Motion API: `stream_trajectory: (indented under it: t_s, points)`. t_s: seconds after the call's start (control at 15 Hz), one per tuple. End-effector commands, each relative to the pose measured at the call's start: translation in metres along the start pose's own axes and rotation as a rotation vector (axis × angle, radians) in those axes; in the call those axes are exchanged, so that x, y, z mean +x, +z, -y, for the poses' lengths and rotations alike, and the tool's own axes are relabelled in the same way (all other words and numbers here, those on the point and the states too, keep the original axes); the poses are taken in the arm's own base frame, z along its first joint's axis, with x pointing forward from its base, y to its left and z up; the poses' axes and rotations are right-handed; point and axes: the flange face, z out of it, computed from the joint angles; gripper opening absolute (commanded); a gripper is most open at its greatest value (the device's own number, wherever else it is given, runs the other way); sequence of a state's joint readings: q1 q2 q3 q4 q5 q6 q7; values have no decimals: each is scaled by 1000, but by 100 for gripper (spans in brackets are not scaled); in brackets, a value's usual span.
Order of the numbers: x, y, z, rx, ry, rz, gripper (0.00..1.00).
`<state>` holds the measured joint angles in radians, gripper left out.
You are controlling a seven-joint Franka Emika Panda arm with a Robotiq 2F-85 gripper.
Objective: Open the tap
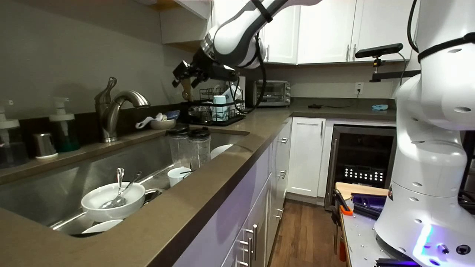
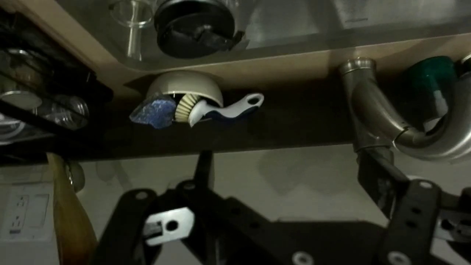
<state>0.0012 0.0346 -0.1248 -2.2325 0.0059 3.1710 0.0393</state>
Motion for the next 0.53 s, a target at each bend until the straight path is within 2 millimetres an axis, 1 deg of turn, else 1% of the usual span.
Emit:
stream_trajectory:
  t_s: [0.0, 0.13, 0.2, 0.27, 0.33, 0.47]
  points:
    - [52, -2, -1, -33, -82, -28, 100]
    - [78, -4, 13, -33, -119, -35, 100]
    - [88, -4, 24, -26, -135, -33, 87]
    - [88, -7, 41, -14, -147, -27, 74]
    - [91, -8, 53, -4, -163, -23, 67]
    - [90, -3, 81, 25, -180, -5, 53]
